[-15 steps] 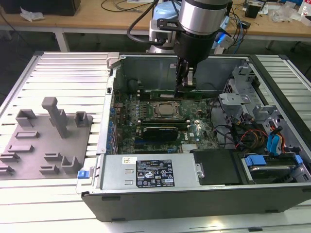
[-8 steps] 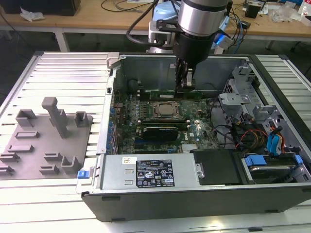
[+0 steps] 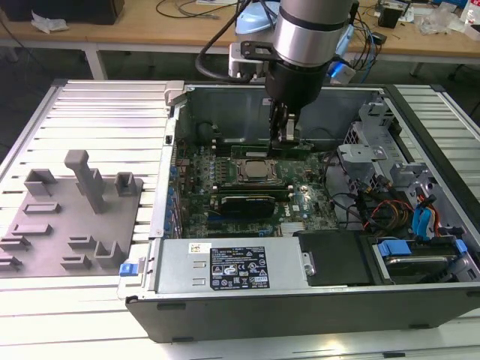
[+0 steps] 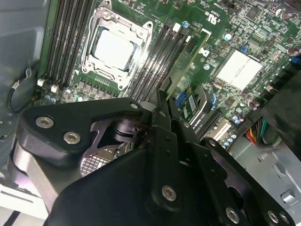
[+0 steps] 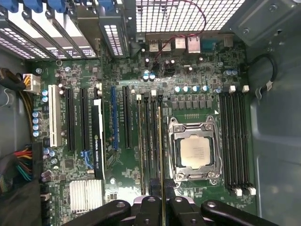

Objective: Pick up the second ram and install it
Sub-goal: 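Insert the second ram into the second slot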

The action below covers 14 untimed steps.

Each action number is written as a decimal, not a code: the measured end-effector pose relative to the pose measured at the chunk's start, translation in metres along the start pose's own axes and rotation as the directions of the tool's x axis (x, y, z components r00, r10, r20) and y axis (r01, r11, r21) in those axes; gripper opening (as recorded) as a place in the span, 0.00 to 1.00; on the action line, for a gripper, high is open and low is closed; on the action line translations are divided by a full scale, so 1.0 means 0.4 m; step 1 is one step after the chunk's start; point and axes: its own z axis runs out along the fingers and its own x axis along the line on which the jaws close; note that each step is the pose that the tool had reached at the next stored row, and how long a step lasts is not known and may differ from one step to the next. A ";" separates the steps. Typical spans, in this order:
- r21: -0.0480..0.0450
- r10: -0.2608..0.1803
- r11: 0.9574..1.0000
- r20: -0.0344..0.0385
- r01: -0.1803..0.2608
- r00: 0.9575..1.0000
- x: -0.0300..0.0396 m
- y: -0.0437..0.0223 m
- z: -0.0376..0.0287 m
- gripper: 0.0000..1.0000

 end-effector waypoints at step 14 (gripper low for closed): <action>0.000 0.000 1.000 0.000 0.000 1.000 0.001 -0.003 0.053 0.13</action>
